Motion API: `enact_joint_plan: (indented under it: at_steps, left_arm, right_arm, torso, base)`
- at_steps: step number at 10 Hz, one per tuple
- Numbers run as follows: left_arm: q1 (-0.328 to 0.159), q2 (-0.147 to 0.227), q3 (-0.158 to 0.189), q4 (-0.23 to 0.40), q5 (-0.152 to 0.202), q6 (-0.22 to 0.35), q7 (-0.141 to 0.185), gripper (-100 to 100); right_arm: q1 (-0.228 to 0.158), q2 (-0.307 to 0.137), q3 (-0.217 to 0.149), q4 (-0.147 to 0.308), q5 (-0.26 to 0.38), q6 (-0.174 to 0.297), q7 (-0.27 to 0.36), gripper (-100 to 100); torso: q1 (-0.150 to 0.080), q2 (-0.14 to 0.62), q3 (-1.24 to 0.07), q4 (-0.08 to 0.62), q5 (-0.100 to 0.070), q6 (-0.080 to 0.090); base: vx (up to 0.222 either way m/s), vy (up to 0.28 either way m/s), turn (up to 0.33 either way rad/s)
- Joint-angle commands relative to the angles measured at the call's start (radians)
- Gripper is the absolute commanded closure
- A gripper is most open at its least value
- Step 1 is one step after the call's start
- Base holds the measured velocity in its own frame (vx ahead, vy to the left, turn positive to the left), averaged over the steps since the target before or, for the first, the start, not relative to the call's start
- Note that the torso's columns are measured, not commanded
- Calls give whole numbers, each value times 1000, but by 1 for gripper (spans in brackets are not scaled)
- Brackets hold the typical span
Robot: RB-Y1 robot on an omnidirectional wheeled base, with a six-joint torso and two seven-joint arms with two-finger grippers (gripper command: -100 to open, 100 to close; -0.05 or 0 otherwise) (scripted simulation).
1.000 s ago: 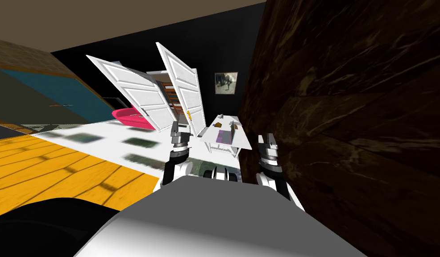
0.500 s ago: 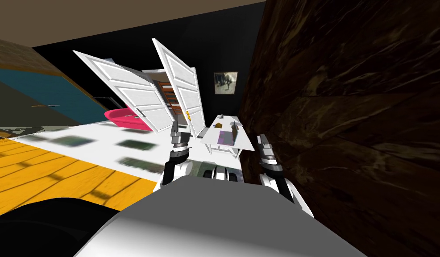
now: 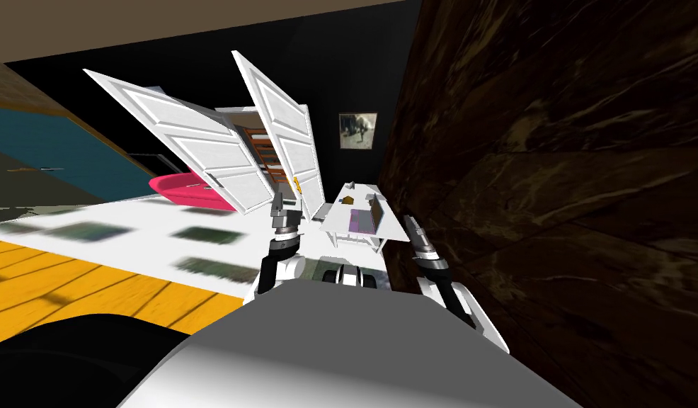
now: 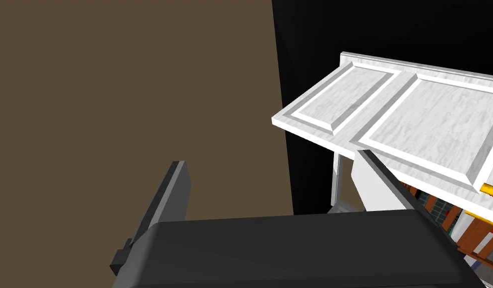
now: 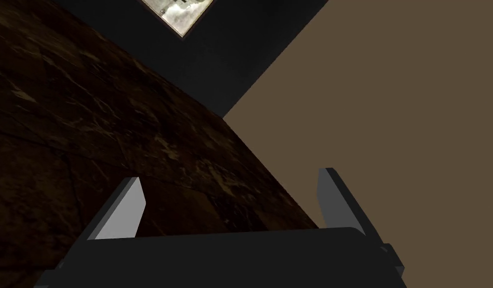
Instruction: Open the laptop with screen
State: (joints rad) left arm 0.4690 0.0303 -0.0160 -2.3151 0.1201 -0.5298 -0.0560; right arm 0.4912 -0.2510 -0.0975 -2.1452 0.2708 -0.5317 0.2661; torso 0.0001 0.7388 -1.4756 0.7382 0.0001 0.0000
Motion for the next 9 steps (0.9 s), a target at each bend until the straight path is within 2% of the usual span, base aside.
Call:
enact_joint_plan:
  at_steps: [1,4,5,8,9]
  left_arm:
    - [0,0,0,0,0,0,0,0]
    - [0,0,0,0,0,0,0,0]
    - [0,0,0,0,0,0,0,0]
    - [0,0,0,0,0,0,0,0]
    - [0,0,0,0,0,0,0,0]
  right_arm:
    - [1,-12,-16,10,61,16,45,-100]
    - [-3,-44,-46,35,158,47,127,-100]
    - [-3,-44,-46,35,169,47,127,-100]
    - [-9,-86,-78,67,267,80,211,-100]
    - [-9,-86,-78,67,280,80,211,-100]
  torso:
    - [0,-1,0,0,0,0]
    - [0,-1,0,0,0,0]
    - [2,-2,-1,0,1,0]
    - [0,0,0,0,0,0]
    - [2,-1,-1,0,0,0]
  base:
    - [51,86,-30]
    - [53,85,-64]
    - [49,88,-25]
    - [50,107,-62]
    - [46,99,-30]
